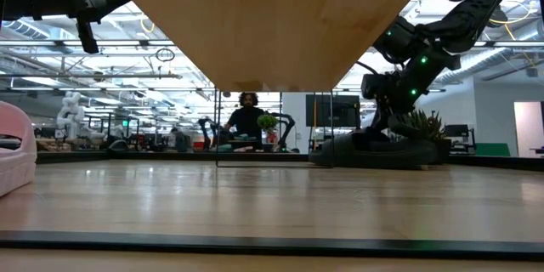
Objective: Pick and place slides into the shelf
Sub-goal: Put the right black slide on the shelf
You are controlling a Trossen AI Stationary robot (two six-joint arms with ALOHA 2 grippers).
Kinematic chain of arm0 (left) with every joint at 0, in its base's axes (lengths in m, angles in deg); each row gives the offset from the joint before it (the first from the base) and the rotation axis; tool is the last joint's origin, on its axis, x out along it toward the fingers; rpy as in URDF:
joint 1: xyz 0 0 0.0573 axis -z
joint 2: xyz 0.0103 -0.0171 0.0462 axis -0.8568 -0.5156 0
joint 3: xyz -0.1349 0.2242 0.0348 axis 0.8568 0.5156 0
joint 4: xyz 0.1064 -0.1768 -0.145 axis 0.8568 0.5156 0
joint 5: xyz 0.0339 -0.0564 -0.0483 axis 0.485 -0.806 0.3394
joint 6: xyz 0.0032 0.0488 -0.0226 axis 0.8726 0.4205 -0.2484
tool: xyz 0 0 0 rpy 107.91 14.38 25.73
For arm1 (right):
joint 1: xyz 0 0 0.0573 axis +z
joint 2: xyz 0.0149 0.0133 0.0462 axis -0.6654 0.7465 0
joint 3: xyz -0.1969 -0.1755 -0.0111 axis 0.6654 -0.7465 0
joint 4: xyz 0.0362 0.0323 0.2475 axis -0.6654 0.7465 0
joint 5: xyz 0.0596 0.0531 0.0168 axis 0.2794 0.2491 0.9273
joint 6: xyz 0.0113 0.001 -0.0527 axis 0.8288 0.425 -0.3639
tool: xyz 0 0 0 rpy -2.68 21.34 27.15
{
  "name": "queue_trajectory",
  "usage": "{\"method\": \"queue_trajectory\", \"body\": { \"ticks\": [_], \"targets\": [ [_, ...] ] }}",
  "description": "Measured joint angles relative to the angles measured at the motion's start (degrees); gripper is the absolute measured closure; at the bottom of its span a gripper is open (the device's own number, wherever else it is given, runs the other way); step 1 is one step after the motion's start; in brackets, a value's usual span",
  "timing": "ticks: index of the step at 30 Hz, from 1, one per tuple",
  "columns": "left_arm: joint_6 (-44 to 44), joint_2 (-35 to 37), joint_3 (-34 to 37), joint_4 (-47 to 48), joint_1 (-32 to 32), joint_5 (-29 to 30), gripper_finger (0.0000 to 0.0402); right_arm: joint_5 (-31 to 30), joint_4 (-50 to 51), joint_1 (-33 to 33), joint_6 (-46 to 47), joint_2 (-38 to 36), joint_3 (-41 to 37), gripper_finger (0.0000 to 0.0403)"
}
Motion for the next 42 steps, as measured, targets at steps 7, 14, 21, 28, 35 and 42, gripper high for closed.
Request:
{"method": "queue_trajectory", "body": {
  "ticks": [7, 14, 21, 28, 35, 42],
  "targets": [
    [0.0, 0.0, 0.0, 0.0, 0.0, 0.0, 0.0369, -2.3, 0.1, 0.0, -2.3, -5.2, 0.0, 0.04],
    [0.0, 0.0, 0.0, 0.0, 0.0, 0.0, 0.0369, -3.1, 0.3, 2.6, -4.5, -12.2, 1.8, 0.0402],
    [0.1, 0.0, 0.0, 0.0, 0.0, 0.0, 0.0369, -2.8, 1.7, 10.4, -7.1, -17.3, 9.0, 0.0402],
    [0.1, 0.0, 0.0, 1.1, 0.0, 0.0, 0.0369, 7.6, 9.6, 17.6, -6.4, -18.1, 19.6, 0.0402],
    [0.0, 0.0, 0.0, 1.3, 0.0, 0.0, 0.0369, 12.2, 16.9, 26.0, -10.4, -13.7, 26.5, 0.0402],
    [0.2, 0.0, 0.0, 2.7, 0.0, 0.0, 0.0369, 12.1, 16.9, 32.1, -19.5, -7.4, 31.1, 0.0403]
  ]
}}
